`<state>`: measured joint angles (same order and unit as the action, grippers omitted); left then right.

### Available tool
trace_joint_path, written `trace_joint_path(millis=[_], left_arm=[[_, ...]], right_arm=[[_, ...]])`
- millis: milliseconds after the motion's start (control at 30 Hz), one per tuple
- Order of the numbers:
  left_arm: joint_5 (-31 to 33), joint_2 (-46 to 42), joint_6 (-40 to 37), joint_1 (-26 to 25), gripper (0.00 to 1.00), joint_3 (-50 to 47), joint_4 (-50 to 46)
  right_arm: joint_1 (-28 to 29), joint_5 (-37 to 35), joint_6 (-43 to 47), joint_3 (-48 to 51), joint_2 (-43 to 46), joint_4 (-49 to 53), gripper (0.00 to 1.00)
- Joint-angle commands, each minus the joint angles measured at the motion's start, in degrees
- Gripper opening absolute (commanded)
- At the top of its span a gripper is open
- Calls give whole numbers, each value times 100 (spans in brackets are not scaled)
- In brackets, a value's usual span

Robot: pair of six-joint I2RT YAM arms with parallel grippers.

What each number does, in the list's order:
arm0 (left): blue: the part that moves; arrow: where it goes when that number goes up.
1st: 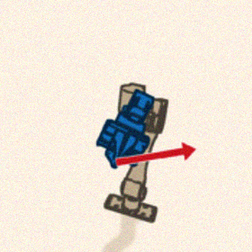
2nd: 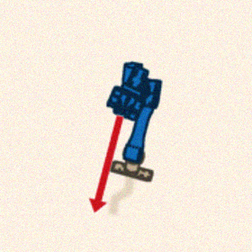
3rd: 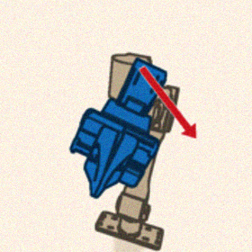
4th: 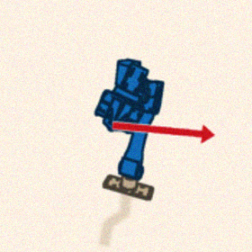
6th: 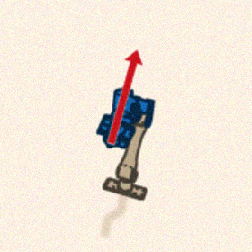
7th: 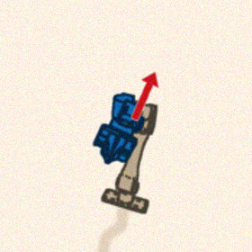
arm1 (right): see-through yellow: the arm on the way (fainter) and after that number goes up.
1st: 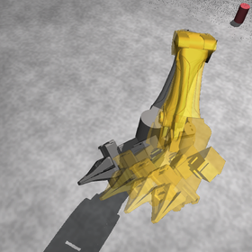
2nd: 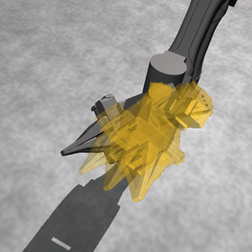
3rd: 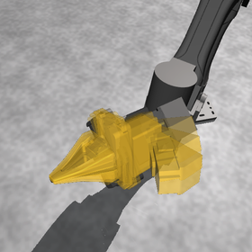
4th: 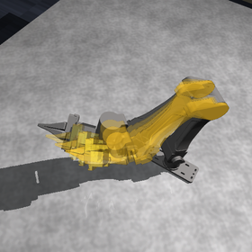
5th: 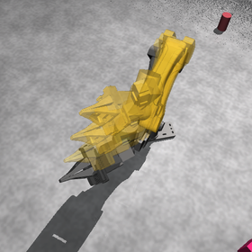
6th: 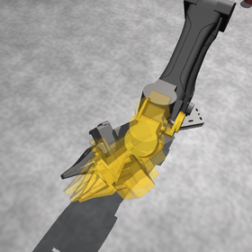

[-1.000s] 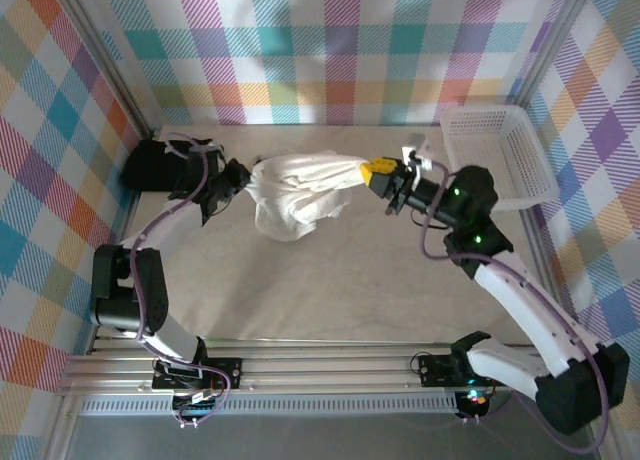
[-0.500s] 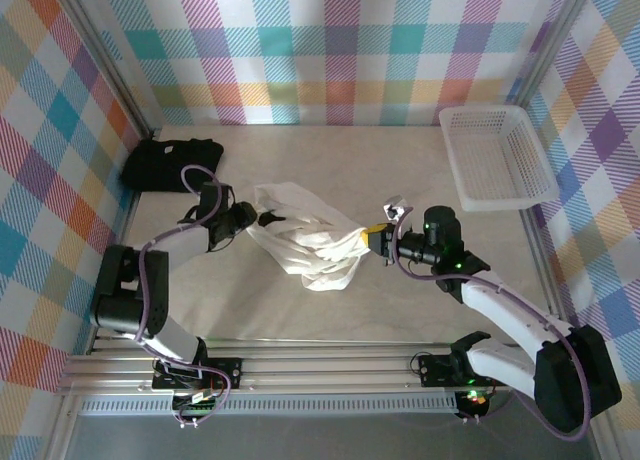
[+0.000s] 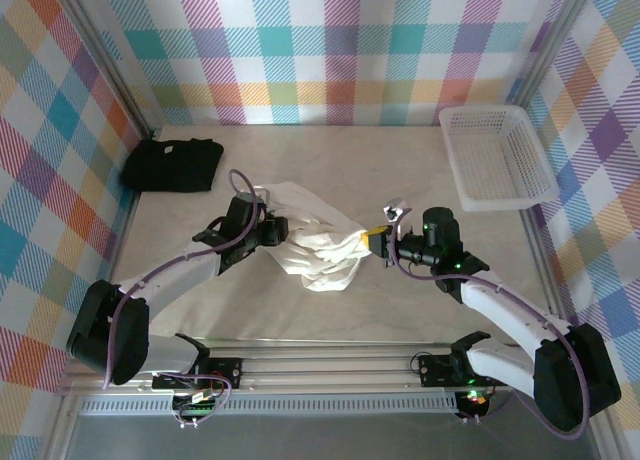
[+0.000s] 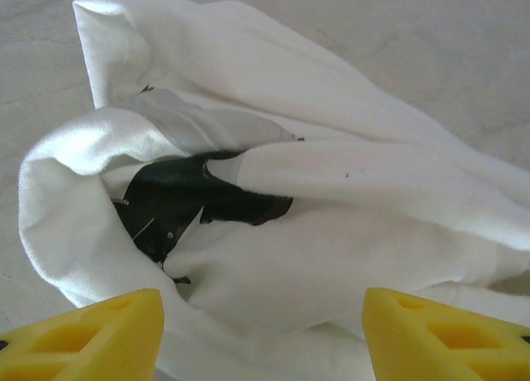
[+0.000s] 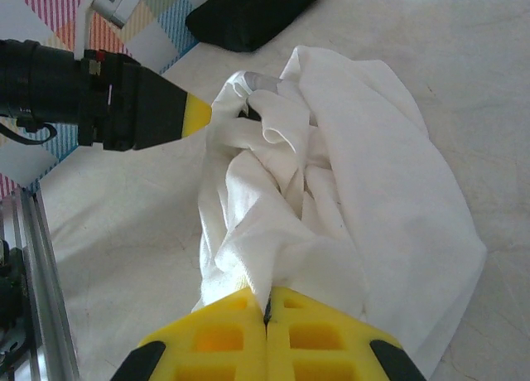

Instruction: Fold the inside-out t-shirt

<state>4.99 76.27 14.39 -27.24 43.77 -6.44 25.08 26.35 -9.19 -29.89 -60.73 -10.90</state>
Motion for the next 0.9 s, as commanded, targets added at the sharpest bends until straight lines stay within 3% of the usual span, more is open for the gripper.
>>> trace_joint_path(millis=[0, 333, 867], left_arm=[[-134, 94, -376, -21, 66, -64, -164], [-216, 922, -631, -21, 68, 419, -205], [-240, 1976, -859, -18, 48, 1610, -218]], right_arm=[[-30, 11, 102, -228, -9, 91, 0], [-29, -33, 71, -263, -4, 138, 0], [-30, -55, 169, -307, -24, 305, 0]])
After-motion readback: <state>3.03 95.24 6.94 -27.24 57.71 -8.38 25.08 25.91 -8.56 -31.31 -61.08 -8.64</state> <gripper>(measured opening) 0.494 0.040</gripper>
